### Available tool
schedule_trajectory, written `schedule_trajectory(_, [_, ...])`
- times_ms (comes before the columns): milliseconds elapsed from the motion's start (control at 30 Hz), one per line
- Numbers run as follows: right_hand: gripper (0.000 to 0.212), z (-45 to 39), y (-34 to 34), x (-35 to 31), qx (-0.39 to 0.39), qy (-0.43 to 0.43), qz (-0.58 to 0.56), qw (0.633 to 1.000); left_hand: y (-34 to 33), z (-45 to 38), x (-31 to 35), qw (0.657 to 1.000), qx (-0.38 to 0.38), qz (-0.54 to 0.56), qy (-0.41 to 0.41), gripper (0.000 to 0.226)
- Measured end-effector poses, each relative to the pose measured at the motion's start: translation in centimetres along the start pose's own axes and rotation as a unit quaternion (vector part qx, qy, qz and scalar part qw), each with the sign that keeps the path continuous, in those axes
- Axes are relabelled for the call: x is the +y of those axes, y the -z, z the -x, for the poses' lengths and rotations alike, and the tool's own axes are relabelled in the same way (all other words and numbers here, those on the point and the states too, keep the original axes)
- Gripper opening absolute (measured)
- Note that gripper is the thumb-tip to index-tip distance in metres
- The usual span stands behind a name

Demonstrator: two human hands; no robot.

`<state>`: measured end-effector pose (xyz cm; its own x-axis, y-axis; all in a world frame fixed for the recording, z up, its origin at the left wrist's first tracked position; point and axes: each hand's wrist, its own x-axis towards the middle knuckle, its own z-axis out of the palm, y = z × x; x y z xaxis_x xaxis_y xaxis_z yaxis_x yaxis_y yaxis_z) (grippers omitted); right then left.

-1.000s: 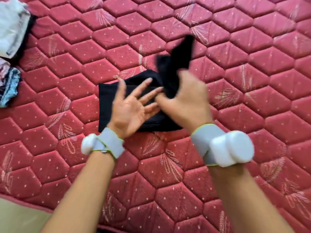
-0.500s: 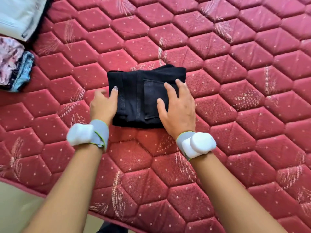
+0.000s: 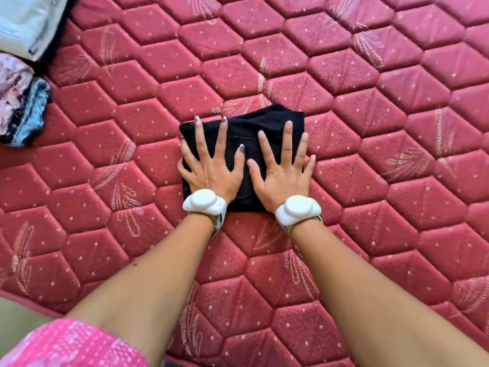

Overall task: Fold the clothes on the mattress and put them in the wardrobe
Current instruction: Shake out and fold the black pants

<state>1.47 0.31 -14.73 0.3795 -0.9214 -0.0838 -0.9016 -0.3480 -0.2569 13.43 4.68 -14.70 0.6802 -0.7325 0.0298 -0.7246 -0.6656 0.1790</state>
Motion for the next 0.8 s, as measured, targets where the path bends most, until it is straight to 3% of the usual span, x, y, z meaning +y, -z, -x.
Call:
schedule_trajectory(267, [0.062, -0.2, -0.7, 0.4, 0.024, 0.007, 0.013, 1.000, 0.1, -0.4, 0.1, 0.981, 0.080, 0.117, 0.133, 0.057])
schedule_trajectory(400, [0.074, -0.3, -0.4, 0.2, 0.028, -0.036, -0.011, 0.999, 1.8, -2.7, 0.1, 0.947, 0.012, 0.164, 0.277, 0.085])
schedule_trajectory(500, [0.099, -1.0, 0.7, 0.2, 0.045, -0.139, -0.139, 0.979, 3.2, -4.5, -1.5, 0.931, -0.081, 0.198, 0.295, 0.083])
schedule_trajectory(567, [0.098, -1.5, 1.4, -0.1, 0.053, -0.202, -0.286, 0.935, 3.9, -4.9, -2.8, 0.934, -0.129, 0.205, 0.262, 0.082])
schedule_trajectory(667, [0.068, -2.4, 3.1, -0.4, 0.040, -0.338, -0.499, 0.797, 4.9, -5.2, -3.7, 0.919, -0.181, 0.257, 0.237, 0.080])
schedule_trajectory(700, [0.056, -2.6, 3.4, -1.0, 0.026, -0.354, -0.535, 0.766, 5.5, -5.6, -4.3, 0.905, -0.201, 0.293, 0.234, 0.076])
schedule_trajectory(800, [0.037, -2.9, 4.6, -5.3, -0.039, -0.359, -0.577, 0.733, 6.7, -7.1, -7.5, 0.826, -0.248, 0.435, 0.260, 0.062])
